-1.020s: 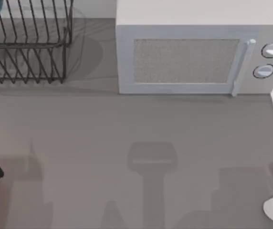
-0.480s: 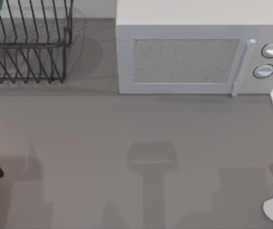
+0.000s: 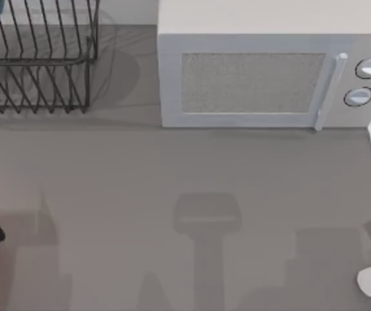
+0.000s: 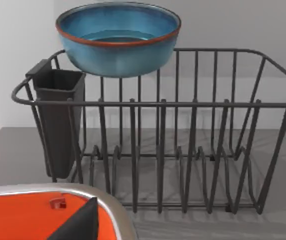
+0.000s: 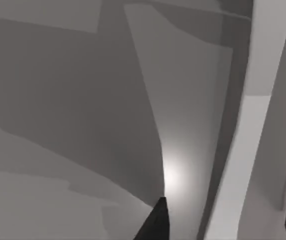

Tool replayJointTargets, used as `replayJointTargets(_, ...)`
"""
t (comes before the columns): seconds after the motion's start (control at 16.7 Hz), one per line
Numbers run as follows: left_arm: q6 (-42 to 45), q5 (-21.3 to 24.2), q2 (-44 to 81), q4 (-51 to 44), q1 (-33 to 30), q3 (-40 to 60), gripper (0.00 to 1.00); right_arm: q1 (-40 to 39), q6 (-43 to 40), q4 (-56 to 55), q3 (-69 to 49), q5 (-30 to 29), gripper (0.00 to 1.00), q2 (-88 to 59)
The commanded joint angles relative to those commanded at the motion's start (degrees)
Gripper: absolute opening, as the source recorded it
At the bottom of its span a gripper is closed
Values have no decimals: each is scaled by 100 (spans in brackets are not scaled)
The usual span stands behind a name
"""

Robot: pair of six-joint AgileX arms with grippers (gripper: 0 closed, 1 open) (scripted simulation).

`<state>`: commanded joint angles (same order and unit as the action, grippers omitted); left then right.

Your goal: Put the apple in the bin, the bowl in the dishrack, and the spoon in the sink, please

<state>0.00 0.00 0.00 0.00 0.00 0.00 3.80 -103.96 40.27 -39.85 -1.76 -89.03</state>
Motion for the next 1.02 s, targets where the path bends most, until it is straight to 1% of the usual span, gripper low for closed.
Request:
replayJointTargets(0.18, 0, 0, 0, 0, 0, 0, 100, 2, -46, 583, -384, -4, 0, 203)
replayJointTargets(0.42, 0, 0, 0, 0, 0, 0, 100, 11, -67, 1839, -1076, -5, 0, 625)
replayJointTargets(0.54, 0, 0, 0, 0, 0, 0, 100, 18, -54, 2288, -1368, -2, 0, 826)
replayJointTargets(0.66, 0, 0, 0, 0, 0, 0, 100, 22, -27, 2494, -1523, -1, 0, 955)
replayJointTargets(1.02, 0, 0, 0, 0, 0, 0, 100, 18, -28, 2521, -1577, -3, 0, 886)
